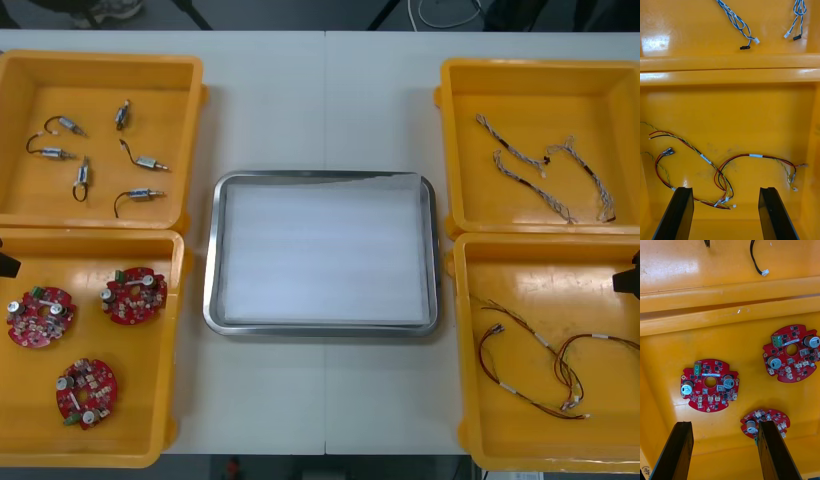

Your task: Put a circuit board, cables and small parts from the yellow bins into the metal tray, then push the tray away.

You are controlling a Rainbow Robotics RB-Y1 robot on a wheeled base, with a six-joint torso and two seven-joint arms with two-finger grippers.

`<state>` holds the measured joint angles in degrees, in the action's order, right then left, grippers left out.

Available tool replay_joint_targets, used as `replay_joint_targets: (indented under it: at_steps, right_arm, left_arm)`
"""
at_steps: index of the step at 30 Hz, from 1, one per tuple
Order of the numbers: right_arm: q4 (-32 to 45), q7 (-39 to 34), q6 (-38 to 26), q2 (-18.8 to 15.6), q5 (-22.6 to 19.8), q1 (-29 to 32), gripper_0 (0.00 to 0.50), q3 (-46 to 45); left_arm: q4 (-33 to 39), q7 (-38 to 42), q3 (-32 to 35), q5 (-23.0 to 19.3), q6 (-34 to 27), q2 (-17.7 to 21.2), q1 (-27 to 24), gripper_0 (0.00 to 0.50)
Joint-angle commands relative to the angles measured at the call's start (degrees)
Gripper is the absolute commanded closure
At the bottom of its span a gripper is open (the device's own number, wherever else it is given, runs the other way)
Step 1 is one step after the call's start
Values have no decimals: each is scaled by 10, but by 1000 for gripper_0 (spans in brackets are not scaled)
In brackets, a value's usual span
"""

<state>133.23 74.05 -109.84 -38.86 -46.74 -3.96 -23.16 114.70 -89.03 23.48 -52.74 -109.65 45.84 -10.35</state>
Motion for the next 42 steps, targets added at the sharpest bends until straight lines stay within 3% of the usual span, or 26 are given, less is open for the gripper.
replay_joint_targets:
  at_steps: [1,7,13,23,30,42]
  right_arm:
    - [5,-10,-2,-21,13,4,0,-3]
    - [6,-24,-2,-12,30,26,0,-4]
    - [4,-45,-2,4,54,62,0,-16]
    - [-12,-173,2,64,85,71,0,-28]
    - [-80,-249,59,86,82,72,0,-23]
    - [-162,-275,177,97,103,85,0,17]
  left_arm:
    - [9,15,-11,3,-4,1,10,0]
    - [9,18,-23,4,-3,0,12,0]
    - [9,29,-44,9,36,0,24,0]
    - [0,49,-79,19,74,1,37,0]
    - [-11,58,-101,24,109,1,48,0]
    - [-54,52,-135,34,157,1,52,0]
